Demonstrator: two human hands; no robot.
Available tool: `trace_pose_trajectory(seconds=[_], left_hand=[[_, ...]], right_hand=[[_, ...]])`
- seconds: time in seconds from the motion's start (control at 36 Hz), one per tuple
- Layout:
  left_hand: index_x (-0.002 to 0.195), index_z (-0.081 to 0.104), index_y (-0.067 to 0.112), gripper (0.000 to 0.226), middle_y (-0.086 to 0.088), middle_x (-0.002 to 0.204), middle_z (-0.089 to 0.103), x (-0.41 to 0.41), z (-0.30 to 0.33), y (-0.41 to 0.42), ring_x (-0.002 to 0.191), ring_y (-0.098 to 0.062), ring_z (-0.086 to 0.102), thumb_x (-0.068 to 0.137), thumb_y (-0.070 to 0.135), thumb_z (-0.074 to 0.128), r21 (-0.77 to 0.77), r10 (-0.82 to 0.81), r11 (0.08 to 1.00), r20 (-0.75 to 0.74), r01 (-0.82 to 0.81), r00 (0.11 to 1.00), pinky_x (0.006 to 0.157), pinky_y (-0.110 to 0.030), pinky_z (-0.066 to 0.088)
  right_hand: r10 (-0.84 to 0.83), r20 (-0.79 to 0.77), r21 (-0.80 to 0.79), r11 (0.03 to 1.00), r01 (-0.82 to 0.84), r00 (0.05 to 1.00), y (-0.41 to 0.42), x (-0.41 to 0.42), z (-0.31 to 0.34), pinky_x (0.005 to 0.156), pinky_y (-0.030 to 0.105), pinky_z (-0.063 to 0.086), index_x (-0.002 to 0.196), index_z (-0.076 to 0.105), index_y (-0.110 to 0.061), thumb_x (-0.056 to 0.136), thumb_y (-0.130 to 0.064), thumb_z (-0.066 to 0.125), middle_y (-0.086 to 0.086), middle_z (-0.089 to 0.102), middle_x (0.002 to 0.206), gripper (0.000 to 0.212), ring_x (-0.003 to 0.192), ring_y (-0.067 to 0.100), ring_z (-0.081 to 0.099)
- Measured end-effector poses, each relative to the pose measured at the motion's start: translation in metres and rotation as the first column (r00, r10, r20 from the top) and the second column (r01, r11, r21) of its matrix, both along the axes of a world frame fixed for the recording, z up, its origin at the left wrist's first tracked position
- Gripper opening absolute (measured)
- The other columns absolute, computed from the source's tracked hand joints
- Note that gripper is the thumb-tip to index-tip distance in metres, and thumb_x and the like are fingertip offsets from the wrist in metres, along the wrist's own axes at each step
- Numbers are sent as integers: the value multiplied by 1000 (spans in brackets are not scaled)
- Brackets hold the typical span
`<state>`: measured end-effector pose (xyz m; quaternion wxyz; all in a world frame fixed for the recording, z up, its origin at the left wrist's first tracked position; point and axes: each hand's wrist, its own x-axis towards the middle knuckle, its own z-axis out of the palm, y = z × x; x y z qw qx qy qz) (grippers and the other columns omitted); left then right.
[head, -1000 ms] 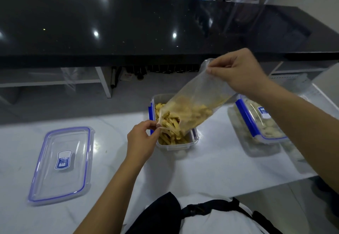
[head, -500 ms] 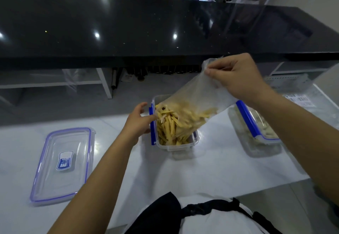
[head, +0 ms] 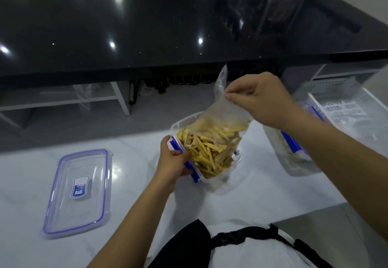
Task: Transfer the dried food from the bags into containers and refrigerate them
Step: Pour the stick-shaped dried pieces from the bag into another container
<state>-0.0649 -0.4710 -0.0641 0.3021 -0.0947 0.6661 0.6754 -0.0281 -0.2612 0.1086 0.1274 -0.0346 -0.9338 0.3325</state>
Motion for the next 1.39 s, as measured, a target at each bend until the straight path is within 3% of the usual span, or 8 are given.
trace_pose_trajectory(seconds=[0.14,0.33,0.44,0.58,0.69,0.81,1.19,1.39], left_hand=[[150,19,44,92,-7,116,65,45,-11,-10,82,-25,76,87,5,74,74,-44,997,72,38,996,63,-37,61],[133,43,52,72,16,140,36,9,11,-30,121,-9,42,72,49,81,-296,-224,950,-416,101,881,93,-33,48],[129,45,55,75,23,130,38,-29,25,-25,115,-3,40,61,71,73,-363,-389,900,-424,240,817,86,-23,43],[140,46,45,58,14,139,47,-62,18,-12,126,-11,44,87,48,71,-378,-448,871,-350,314,823,96,-37,46],[137,52,39,41,12,133,53,-67,12,-7,118,-16,57,100,20,55,-329,-402,895,-301,301,865,73,-20,46],[126,57,42,40,11,129,58,-56,10,-6,100,-1,57,102,12,48,-307,-321,924,-289,230,902,63,-18,47],[116,56,51,32,16,110,66,28,10,-40,97,-4,64,95,29,65,-382,-408,870,-204,311,890,68,-17,52],[137,51,42,55,17,133,53,7,21,-23,122,-7,47,86,55,68,-449,-468,838,-299,310,832,86,-24,41]], right_hand=[[37,-67,169,985,-26,997,-3,19,-8,98,27,43,99,79,-16,90,-20,73,-6,71,105,11,108,12,59],[-71,-191,144,984,100,979,7,39,-24,113,45,34,112,74,-12,87,-19,75,3,62,131,25,133,22,46],[-299,-278,-84,954,287,913,14,56,-41,112,21,34,136,57,-24,88,-34,72,-10,46,144,52,136,8,41],[-642,151,-735,436,520,752,10,84,-86,100,35,49,121,59,-36,93,-32,67,-11,58,132,29,123,9,55],[-246,640,-725,121,678,728,5,106,-121,80,45,57,122,59,-30,90,-48,64,5,60,129,37,113,28,62],[-102,648,-759,1,652,755,6,110,-134,83,51,59,121,63,-27,90,-56,59,12,70,118,43,102,33,72],[-164,610,-665,426,613,775,40,104,-131,85,40,53,111,64,-34,95,-48,56,3,67,119,22,106,26,66],[-174,598,-550,620,559,782,64,71,-129,97,41,47,120,60,-31,94,-52,56,-5,61,124,33,116,19,57]])
